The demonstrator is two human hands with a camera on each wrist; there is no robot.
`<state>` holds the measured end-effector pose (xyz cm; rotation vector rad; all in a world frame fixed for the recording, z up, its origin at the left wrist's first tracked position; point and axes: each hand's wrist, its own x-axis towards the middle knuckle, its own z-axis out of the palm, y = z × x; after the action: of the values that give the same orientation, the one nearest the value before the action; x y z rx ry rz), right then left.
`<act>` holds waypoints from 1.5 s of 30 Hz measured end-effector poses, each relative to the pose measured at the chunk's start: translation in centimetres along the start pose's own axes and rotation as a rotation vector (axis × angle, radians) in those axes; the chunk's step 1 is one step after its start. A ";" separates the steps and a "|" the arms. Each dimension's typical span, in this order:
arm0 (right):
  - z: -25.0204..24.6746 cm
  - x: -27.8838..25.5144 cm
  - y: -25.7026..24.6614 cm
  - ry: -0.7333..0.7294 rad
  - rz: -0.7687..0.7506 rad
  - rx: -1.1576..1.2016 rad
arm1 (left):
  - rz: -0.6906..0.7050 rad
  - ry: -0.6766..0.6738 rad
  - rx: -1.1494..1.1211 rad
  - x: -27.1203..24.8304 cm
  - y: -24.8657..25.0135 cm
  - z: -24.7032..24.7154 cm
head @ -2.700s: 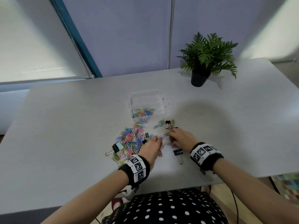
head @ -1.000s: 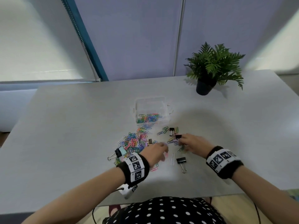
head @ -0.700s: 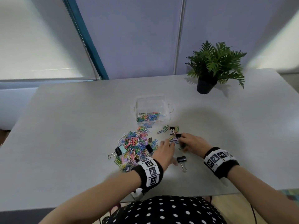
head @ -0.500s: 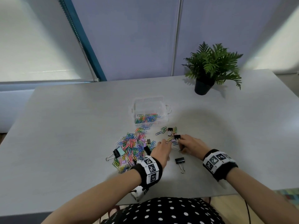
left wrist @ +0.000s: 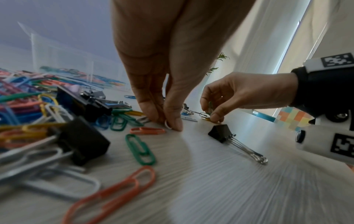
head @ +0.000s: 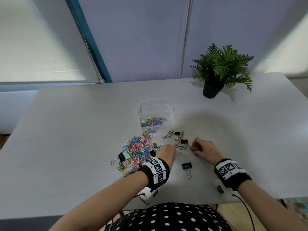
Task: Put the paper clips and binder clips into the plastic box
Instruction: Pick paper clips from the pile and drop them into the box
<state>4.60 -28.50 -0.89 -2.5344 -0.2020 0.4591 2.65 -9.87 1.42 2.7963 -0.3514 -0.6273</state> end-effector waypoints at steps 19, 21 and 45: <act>2.4 -0.4 -1.8 0.048 0.012 -0.291 | -0.099 0.205 -0.219 6.3 -7.6 -10.3; 2.4 -0.4 -1.8 0.045 0.005 -0.311 | -0.086 0.189 -0.168 6.6 -8.4 -10.0; -3.0 10.0 -11.6 0.226 -0.172 0.160 | 0.257 0.024 -0.011 -0.1 -6.8 -1.5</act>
<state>14.44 -17.88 5.01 -2.3636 -0.2833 0.1149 4.47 -3.22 0.78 2.6828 -0.6868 -0.5335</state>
